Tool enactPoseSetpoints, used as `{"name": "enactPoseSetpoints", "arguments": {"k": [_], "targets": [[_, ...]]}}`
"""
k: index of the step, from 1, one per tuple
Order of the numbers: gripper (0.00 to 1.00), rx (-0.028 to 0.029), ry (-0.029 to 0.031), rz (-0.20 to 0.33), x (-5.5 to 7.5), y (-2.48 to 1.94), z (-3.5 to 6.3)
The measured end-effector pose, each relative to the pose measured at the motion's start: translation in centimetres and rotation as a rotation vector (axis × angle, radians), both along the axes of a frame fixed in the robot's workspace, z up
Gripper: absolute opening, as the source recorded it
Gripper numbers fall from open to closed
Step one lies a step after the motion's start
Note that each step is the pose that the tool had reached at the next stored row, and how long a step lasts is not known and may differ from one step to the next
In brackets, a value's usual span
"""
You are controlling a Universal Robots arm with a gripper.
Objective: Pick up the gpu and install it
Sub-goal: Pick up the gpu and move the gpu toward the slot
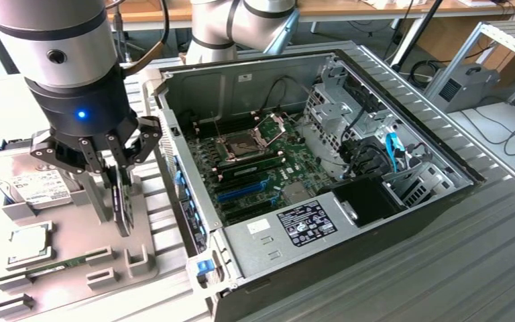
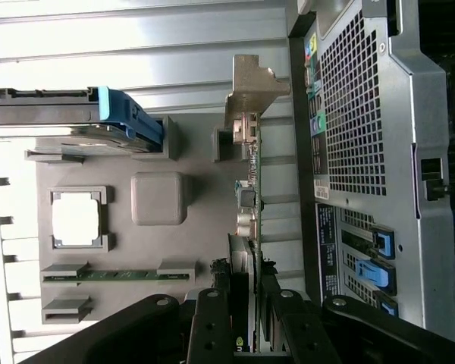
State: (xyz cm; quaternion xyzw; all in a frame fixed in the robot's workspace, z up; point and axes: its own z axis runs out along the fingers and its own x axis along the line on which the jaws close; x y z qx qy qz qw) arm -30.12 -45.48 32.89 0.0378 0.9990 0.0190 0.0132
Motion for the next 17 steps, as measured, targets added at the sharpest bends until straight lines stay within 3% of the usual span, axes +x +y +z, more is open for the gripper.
{"name": "enactPoseSetpoints", "arguments": {"k": [17], "targets": [[0.26,0.0000,0.0000,0.000,0.00,0.00,0.78]]}}
